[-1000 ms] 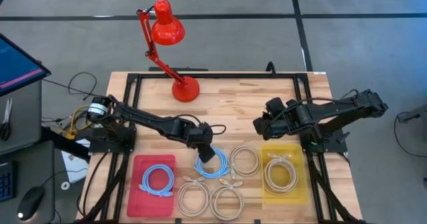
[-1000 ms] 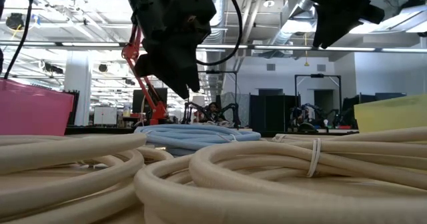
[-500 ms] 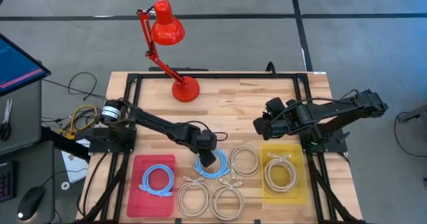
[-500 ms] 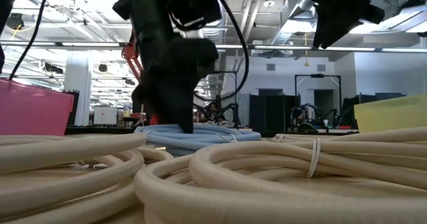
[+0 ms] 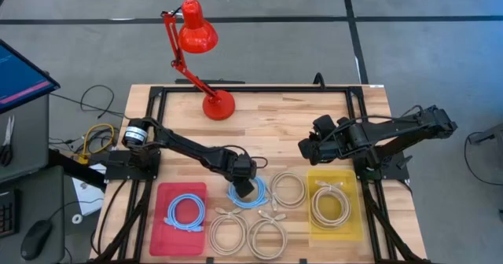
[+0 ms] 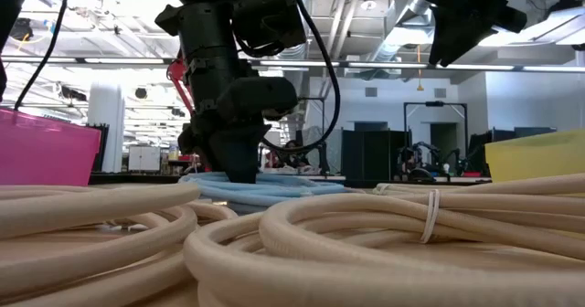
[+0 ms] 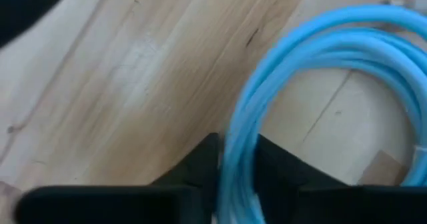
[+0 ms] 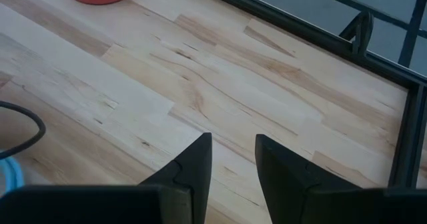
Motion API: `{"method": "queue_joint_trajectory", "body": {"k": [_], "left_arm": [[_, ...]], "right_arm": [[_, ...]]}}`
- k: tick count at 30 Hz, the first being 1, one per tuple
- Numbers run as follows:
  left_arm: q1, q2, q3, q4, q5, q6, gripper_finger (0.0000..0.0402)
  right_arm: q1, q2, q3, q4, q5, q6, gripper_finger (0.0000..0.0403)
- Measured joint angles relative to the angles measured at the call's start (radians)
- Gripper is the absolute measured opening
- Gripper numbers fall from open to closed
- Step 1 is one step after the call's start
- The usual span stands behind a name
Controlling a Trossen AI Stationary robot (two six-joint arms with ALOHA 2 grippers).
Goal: Pick & Place USB Port
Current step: Put the blue charger cable into the red bin
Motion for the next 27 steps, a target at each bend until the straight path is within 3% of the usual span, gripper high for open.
{"method": "queue_joint_trajectory", "body": {"k": [3,9,13,19,23,27], "left_arm": [[0.000,-0.003,0.000,0.028,-0.006,0.001,0.0020],[0.007,-0.038,0.000,0.018,-0.008,0.048,0.0017],[0.030,-0.126,0.000,0.020,-0.017,0.060,0.0017],[0.068,-0.313,0.000,0.001,-0.117,0.085,0.0017],[0.062,-0.446,0.002,-0.094,-0.155,0.055,0.0017],[0.002,-0.564,0.002,-0.317,-0.213,-0.052,0.0017]], "right_arm": [[0.000,0.000,0.000,-0.001,0.000,0.000,0.0107],[-0.001,0.000,0.000,-0.009,0.000,0.000,0.0107],[-0.001,0.000,0.000,-0.018,0.000,0.000,0.0107],[-0.001,0.000,0.000,-0.024,0.015,0.000,0.0107],[-0.001,0.000,0.000,-0.029,0.017,0.000,0.0107],[-0.001,0.000,0.000,-0.031,0.018,-0.001,0.0107]]}}
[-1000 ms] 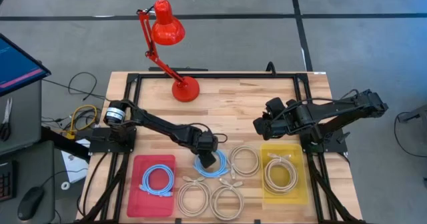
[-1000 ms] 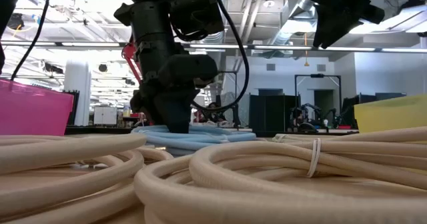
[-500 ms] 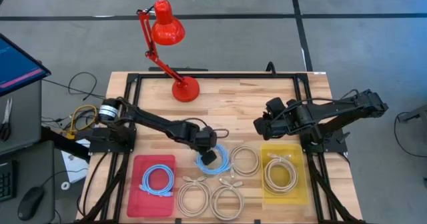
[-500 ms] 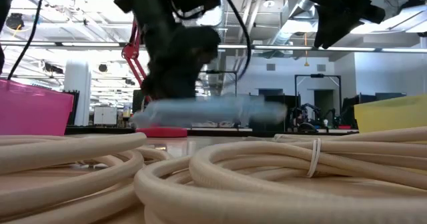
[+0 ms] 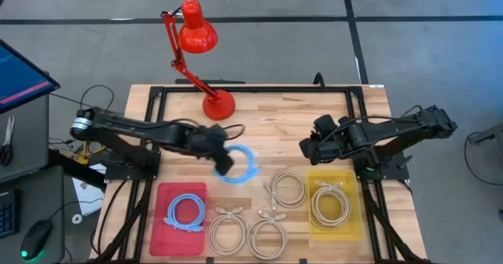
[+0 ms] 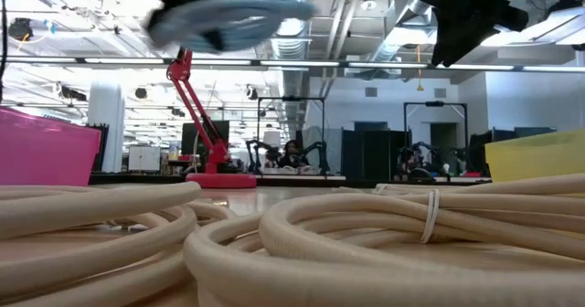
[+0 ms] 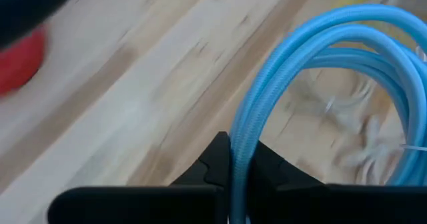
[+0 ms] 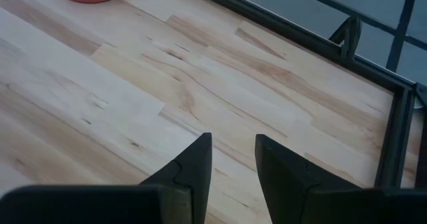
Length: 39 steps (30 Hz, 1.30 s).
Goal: Pick & Place USB Port
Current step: Put the blue charger cable into the red bin
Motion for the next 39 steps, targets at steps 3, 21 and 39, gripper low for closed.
{"method": "queue_joint_trajectory", "body": {"k": [3,21,39], "left_arm": [[-0.059,-0.062,0.000,-0.164,-0.006,-0.126,0.0017],[-0.499,0.014,0.000,-0.463,0.261,-0.635,0.0017],[-0.663,0.259,0.000,-0.454,0.272,-0.713,0.0017]], "right_arm": [[-0.009,0.000,0.000,0.000,0.000,0.000,0.0107],[-0.098,0.000,0.000,0.001,0.002,-0.024,0.0107],[-0.080,0.000,0.000,-0.006,-0.002,-0.026,0.0107]]}}
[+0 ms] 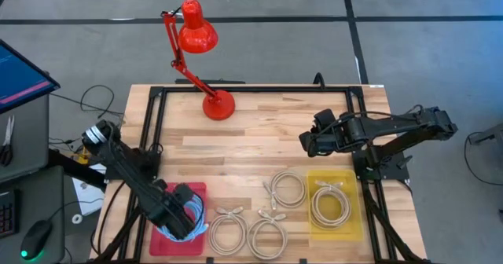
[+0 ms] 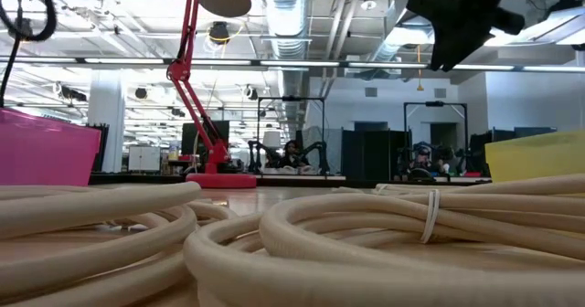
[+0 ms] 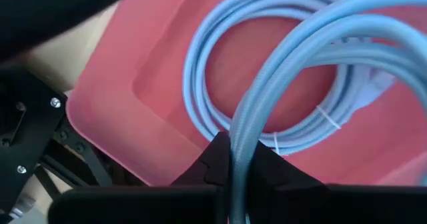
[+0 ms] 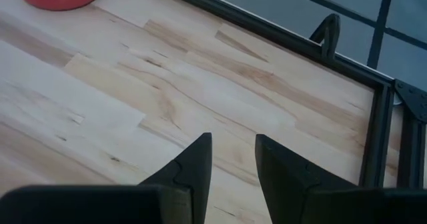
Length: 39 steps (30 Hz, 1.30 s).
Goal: Pick & Place USB Port
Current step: Put the blue charger cable into the red bin
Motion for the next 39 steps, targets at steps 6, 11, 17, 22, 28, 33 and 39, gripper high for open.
{"method": "queue_joint_trajectory", "body": {"k": [6,11,17,22,28,33,39], "left_arm": [[-0.033,0.065,0.000,0.011,0.001,-0.007,0.0017],[-0.057,0.086,0.000,0.017,0.003,-0.044,0.0017],[-0.096,0.111,-0.021,0.040,0.003,-0.091,0.0017],[-0.120,0.111,-0.092,0.099,0.007,-0.186,0.0016],[-0.119,0.111,-0.132,0.122,0.004,-0.199,0.0016],[-0.119,0.111,-0.133,0.121,0.004,-0.198,0.0050],[-0.117,0.111,-0.133,0.126,0.022,-0.195,0.0100]], "right_arm": [[0.032,0.000,0.000,-0.028,-0.001,0.016,0.0107],[0.050,0.000,0.000,-0.030,-0.001,0.018,0.0107],[0.051,0.000,0.000,-0.030,-0.001,0.018,0.0107],[0.051,0.000,0.000,-0.030,-0.001,0.018,0.0107],[0.051,0.000,0.000,-0.030,-0.001,0.018,0.0107],[0.050,0.000,0.000,-0.030,-0.001,0.018,0.0107],[0.050,0.000,0.000,-0.030,-0.001,0.018,0.0107]]}}
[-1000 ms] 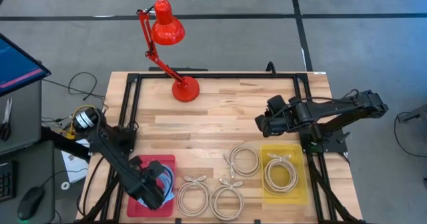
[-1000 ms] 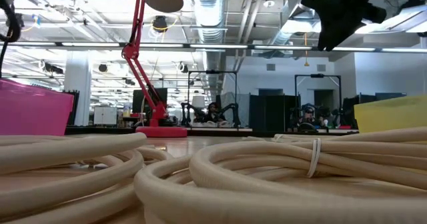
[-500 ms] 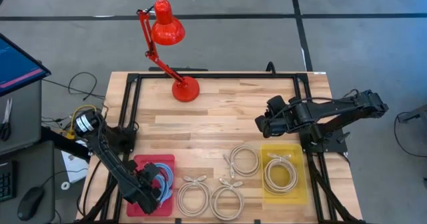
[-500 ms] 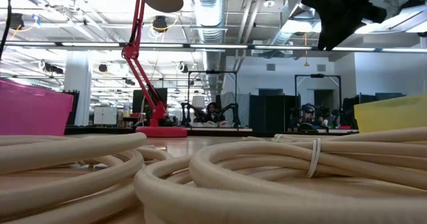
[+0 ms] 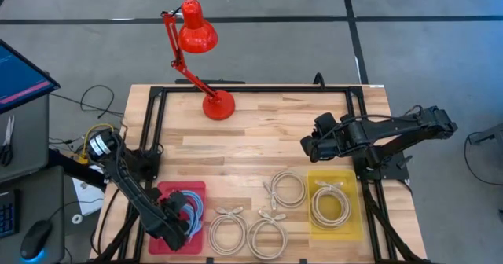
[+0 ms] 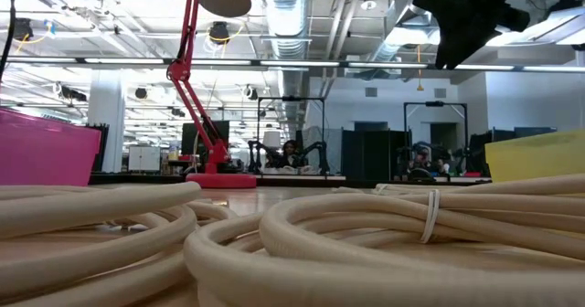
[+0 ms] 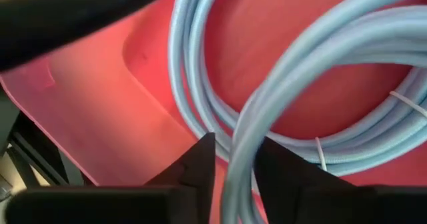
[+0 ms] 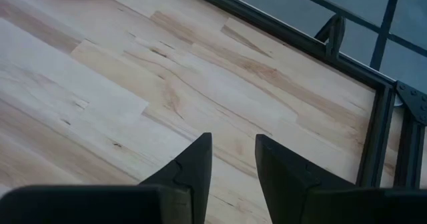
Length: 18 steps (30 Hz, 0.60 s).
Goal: Pick & Place USB Port
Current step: Put the blue charger cable into the red bin, then put the light yellow charger cable into the yellow bin
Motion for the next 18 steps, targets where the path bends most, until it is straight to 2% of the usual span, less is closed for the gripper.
{"method": "queue_joint_trajectory", "body": {"k": [5,10,18], "left_arm": [[0.006,-0.052,0.000,0.009,0.072,0.021,0.0136],[0.019,-0.184,0.000,0.006,0.061,0.025,0.0151],[0.097,-0.419,0.000,0.004,-0.079,0.024,0.0135]], "right_arm": [[-0.012,0.000,0.000,0.000,0.001,0.000,0.0107],[-0.023,0.000,0.000,0.000,0.003,-0.004,0.0107],[-0.028,0.000,0.000,0.001,0.004,-0.008,0.0107]]}}
